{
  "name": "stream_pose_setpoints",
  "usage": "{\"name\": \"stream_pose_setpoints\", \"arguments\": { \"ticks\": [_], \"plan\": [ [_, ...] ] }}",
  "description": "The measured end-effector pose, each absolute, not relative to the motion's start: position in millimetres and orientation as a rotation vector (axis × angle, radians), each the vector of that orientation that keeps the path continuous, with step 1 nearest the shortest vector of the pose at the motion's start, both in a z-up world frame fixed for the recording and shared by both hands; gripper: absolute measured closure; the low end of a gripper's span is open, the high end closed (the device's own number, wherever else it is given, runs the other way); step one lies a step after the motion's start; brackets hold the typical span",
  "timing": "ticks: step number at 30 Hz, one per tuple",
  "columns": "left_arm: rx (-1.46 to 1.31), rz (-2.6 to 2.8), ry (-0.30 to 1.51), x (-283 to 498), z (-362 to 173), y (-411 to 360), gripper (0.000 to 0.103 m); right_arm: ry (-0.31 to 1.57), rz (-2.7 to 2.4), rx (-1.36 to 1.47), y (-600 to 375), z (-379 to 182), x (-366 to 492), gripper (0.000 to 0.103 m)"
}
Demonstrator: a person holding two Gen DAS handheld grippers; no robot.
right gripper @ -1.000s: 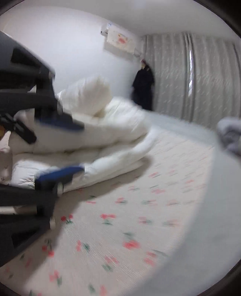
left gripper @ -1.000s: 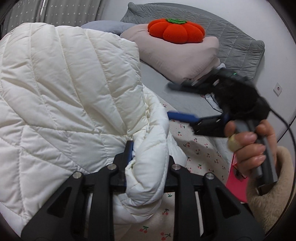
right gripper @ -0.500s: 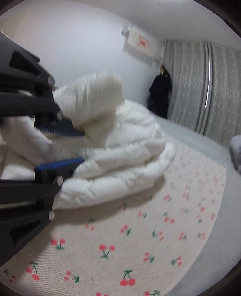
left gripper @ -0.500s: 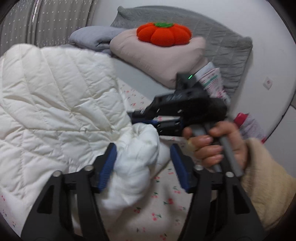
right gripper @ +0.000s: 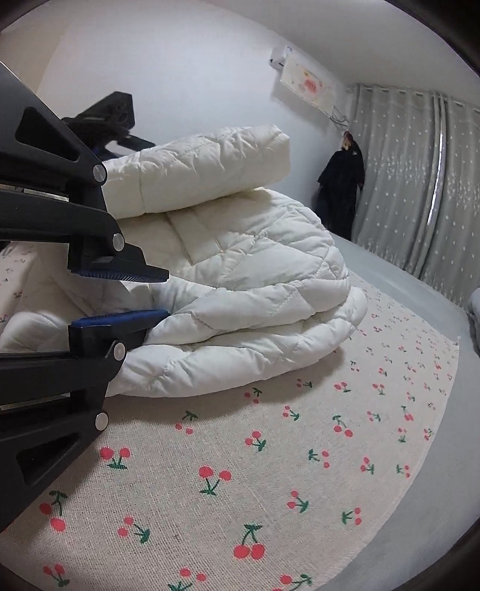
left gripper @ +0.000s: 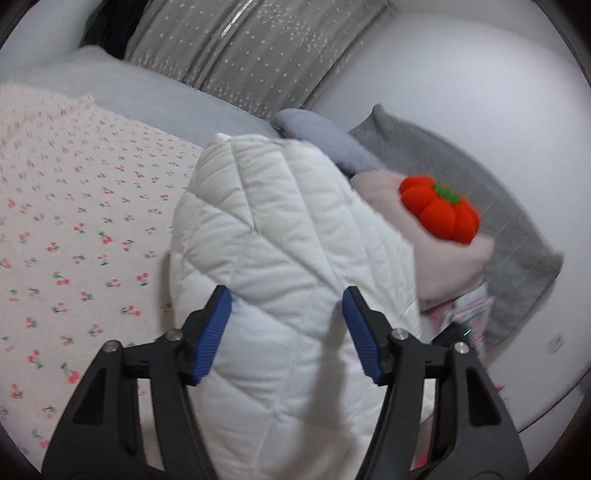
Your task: Fold large clothes
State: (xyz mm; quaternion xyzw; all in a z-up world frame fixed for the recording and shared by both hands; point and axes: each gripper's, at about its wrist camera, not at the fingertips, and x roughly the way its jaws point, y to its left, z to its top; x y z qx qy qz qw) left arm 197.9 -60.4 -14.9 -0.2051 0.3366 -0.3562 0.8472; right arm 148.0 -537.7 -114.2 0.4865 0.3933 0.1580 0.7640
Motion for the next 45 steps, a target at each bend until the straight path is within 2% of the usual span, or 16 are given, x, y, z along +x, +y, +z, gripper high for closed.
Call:
{"name": "stream_pose_setpoints", "arguments": {
  "ticks": [2,5,13,14,17,18,24,27,31,33,35,40,45],
  "plan": [
    [-0.487,-0.813,0.718,203.0,-15.7,-68.6,0.056,0.863,0.346,1.099,-537.9,-121.5,152.2,0.087],
    [-0.454,-0.856,0.736,207.6,-21.8,-93.6,0.067,0.872,0.348,1.147,-536.2,-133.6,159.9,0.088],
    [-0.029,-0.716,0.698,176.2,-36.4,-169.9,0.067,0.877,0.339,1.146,-534.2,-130.8,162.3,0.087],
    [0.004,-0.704,0.688,172.9,-37.5,-172.9,0.067,0.875,0.335,1.171,-539.5,-126.8,159.2,0.081],
    [0.054,-0.689,0.666,167.8,-39.3,-178.2,0.067,0.742,0.311,1.222,-557.7,-100.6,136.8,0.054],
    [0.058,-0.689,0.665,168.3,-38.6,-180.1,0.067,0.689,0.282,1.189,-560.9,-85.3,126.6,0.053],
    [0.048,-0.691,0.669,168.3,-37.2,-177.5,0.067,0.419,0.214,0.79,-501.9,25.5,102.3,0.053],
    [0.02,-0.692,0.665,170.5,-35.6,-175.4,0.067,0.386,0.15,0.669,-452.8,47.0,128.0,0.057],
    [0.007,-0.692,0.673,171.7,-33.6,-171.5,0.067,0.427,-0.02,0.515,-405.8,35.2,173.5,0.065],
    [-0.011,-0.715,0.687,174.0,-21.6,-165.3,0.067,0.488,-0.156,0.4,-393.6,18.3,190.3,0.076],
    [-0.048,-0.734,0.68,179.3,-3.6,-161.6,0.067,0.521,-0.23,0.386,-393.9,3.3,199.7,0.081],
    [0.058,-0.706,0.618,213.4,26.6,-186.6,0.067,0.525,-0.27,0.472,-406.6,2.2,201.0,0.082],
    [0.097,-0.605,0.73,281.2,-7.1,-210.8,0.072,0.553,-0.281,0.484,-418.2,-8.9,206.0,0.082]
  ]
}}
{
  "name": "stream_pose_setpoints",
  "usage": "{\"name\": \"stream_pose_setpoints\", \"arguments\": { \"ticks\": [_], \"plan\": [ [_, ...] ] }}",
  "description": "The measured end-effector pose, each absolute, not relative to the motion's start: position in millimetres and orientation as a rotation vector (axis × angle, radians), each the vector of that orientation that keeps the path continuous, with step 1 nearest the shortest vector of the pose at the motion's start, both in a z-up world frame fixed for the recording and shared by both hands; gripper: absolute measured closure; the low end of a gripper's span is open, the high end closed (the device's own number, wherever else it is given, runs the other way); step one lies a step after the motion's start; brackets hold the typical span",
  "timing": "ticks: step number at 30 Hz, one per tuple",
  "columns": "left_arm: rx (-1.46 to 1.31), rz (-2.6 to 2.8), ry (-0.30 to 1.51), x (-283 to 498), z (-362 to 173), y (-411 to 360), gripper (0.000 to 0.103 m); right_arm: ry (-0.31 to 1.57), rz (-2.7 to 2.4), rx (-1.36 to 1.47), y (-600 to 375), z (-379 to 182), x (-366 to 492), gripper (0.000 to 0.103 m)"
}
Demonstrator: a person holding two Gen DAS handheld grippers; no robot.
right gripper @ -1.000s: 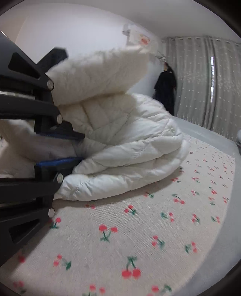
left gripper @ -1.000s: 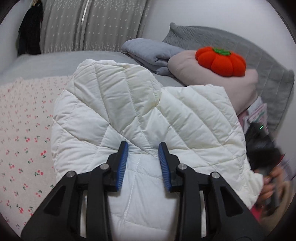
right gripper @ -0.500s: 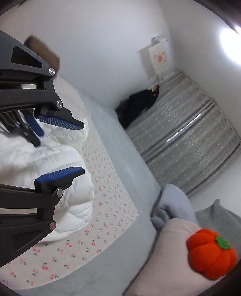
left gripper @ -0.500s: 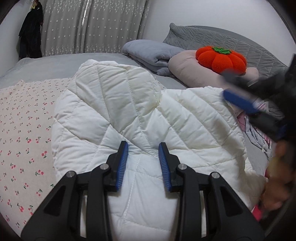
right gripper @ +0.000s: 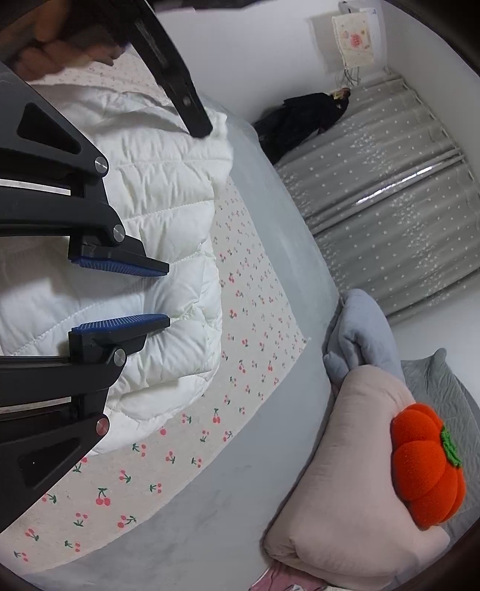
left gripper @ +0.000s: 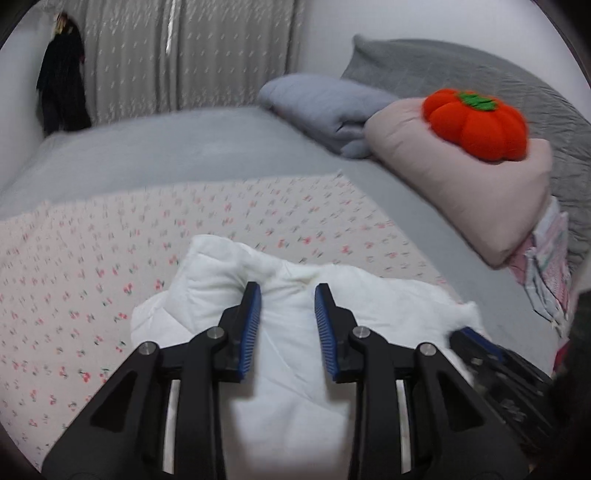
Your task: Fold large clothes
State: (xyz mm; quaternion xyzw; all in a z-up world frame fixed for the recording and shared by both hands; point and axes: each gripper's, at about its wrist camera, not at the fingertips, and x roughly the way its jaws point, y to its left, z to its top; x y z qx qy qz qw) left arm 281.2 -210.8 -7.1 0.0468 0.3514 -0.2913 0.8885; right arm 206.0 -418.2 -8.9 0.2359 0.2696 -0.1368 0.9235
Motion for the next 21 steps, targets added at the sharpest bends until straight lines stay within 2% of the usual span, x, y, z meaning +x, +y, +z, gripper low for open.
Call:
{"name": "stream_pose_setpoints", "arguments": {
  "ticks": [1,5,10,14,21],
  "plan": [
    [0.09,-0.592,0.758,291.0,-16.2,-212.5,0.076,0.561,-0.278,0.501,-423.5,-12.3,203.0,0.083],
    [0.148,-0.535,0.806,311.5,-46.4,-228.4,0.077,0.602,-0.239,0.588,-443.2,-30.3,208.2,0.084],
    [0.19,-0.509,0.835,321.2,-67.1,-238.6,0.077,0.639,-0.221,0.744,-465.5,-53.1,216.8,0.094],
    [0.162,-0.528,0.867,331.3,-74.8,-237.3,0.077,0.653,-0.219,0.782,-469.8,-64.2,221.6,0.098],
    [0.157,-0.508,0.843,326.6,-74.9,-234.0,0.077,0.671,-0.238,0.75,-464.0,-70.2,223.7,0.099]
  ]
}}
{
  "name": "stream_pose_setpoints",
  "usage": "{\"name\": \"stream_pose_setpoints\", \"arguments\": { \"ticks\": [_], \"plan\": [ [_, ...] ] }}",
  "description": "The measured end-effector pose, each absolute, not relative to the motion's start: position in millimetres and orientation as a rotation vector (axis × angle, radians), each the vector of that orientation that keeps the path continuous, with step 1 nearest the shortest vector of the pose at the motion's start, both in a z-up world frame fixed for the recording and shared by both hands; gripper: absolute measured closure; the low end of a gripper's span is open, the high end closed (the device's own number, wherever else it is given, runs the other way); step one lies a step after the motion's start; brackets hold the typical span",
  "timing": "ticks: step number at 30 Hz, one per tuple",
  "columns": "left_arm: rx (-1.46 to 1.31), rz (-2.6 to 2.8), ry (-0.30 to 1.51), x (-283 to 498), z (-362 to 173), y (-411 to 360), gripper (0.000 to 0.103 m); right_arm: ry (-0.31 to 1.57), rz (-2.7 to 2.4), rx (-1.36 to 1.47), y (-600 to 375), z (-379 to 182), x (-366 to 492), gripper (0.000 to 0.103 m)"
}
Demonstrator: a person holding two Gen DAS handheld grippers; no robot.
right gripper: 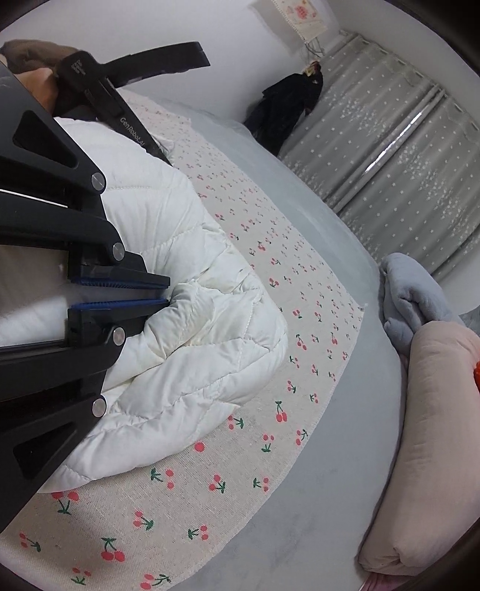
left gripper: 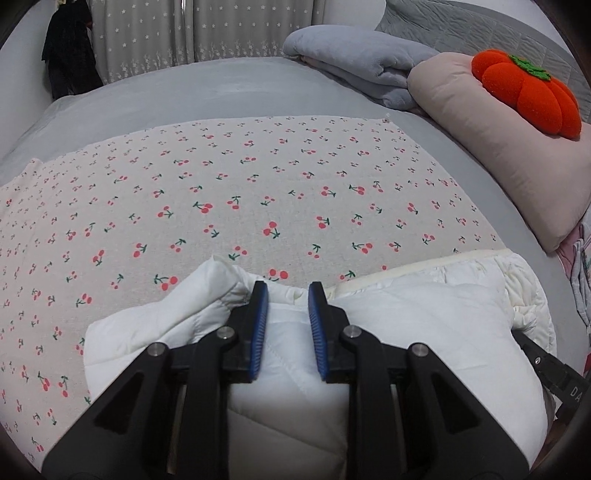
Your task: Fold large clothes
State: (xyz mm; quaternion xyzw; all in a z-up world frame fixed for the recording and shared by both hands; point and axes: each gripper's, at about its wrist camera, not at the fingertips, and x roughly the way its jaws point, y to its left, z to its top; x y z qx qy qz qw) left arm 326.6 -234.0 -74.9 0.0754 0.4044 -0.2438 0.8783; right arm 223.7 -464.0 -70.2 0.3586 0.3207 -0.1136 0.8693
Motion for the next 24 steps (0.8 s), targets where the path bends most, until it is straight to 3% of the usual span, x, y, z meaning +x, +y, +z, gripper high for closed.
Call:
{"name": "stream_pose_setpoints", "arguments": {
  "ticks": [4,6,8,12,24],
  "plan": [
    [0.114,-0.504,0.826,309.0,-53.9,-217.5,0.075,0.651,-0.214,0.751,-465.0,-69.4,218.8,0.099],
    [0.083,-0.507,0.808,290.7,-36.3,-203.9,0.063,0.648,-0.184,0.757,-466.4,-65.3,214.0,0.094],
    [0.09,-0.513,0.764,266.0,-18.5,-192.9,0.04,0.652,-0.165,0.763,-466.5,-57.6,208.8,0.085],
    [0.163,-0.535,0.707,218.6,-0.2,-177.4,0.04,0.626,-0.158,0.674,-454.6,-29.3,190.9,0.053],
    [0.092,-0.595,0.712,138.0,-24.1,-141.4,0.037,0.639,-0.17,0.454,-418.5,8.7,129.4,0.052]
  ]
}}
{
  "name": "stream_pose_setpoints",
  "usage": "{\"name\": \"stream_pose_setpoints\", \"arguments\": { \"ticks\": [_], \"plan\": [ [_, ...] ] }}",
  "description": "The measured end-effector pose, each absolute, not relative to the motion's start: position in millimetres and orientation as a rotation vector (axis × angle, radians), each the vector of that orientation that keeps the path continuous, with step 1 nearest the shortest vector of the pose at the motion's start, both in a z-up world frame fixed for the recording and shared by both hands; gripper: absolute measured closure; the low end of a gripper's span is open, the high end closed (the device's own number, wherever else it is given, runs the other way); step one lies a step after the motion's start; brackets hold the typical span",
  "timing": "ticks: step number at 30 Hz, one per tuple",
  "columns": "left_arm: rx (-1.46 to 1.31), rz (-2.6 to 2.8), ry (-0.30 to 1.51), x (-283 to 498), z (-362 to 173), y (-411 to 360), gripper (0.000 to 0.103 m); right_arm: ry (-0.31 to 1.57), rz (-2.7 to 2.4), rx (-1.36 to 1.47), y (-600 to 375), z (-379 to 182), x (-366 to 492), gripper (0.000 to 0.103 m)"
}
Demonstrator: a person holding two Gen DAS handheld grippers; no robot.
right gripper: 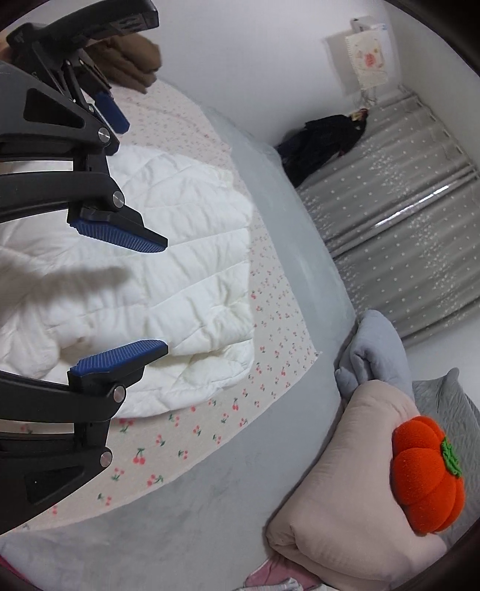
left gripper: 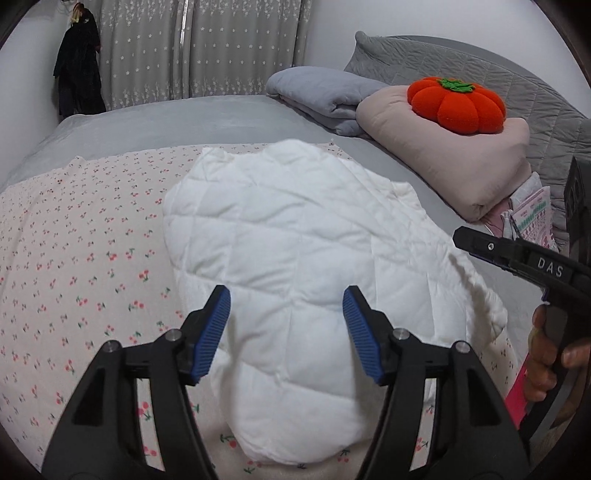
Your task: Fold large clothes
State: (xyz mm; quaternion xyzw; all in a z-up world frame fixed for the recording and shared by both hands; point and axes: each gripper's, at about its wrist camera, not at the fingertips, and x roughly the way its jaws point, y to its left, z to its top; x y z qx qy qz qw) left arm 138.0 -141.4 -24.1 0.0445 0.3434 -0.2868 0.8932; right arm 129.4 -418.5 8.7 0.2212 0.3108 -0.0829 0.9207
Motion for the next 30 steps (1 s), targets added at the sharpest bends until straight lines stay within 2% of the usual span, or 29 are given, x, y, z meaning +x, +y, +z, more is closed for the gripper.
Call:
{"name": "stream_pose_setpoints", "arguments": {
  "ticks": [4,7,11,13,15,18,21,26,30],
  "plan": [
    [0.112,-0.616,0.739,134.0,-38.1,-137.6,0.028,0.75,-0.2,0.381,-412.3,-9.0,131.0,0.052],
    [0.062,-0.658,0.802,139.7,-43.8,-128.7,0.024,0.857,-0.189,0.366,-415.6,-35.8,138.6,0.046],
    [-0.021,-0.704,0.85,143.3,-40.0,-113.6,0.02,0.846,-0.129,0.434,-429.3,-35.7,131.3,0.041],
    [-0.108,-0.728,0.872,148.9,-36.0,-101.6,0.018,0.838,-0.071,0.497,-443.8,-30.4,126.8,0.034],
    [-0.233,-0.761,0.893,158.5,-35.1,-86.1,0.016,0.792,-0.011,0.614,-462.7,-23.4,114.9,0.015],
    [-0.438,-0.764,0.932,181.8,-37.3,-60.0,0.012,0.698,0.049,0.811,-500.9,-22.8,100.5,0.007],
    [-0.566,-0.748,0.988,206.1,-53.3,-47.6,0.011,0.686,0.073,0.978,-528.8,-35.2,101.2,0.003],
    [-0.699,-0.801,1.148,231.0,-95.6,-66.9,0.011,0.807,0.172,1.139,-533.5,-71.5,123.3,0.003],
    [-0.725,-0.842,1.13,233.8,-104.9,-81.3,0.009,0.934,0.197,1.158,-514.3,-95.7,142.6,0.003]
  ]
}}
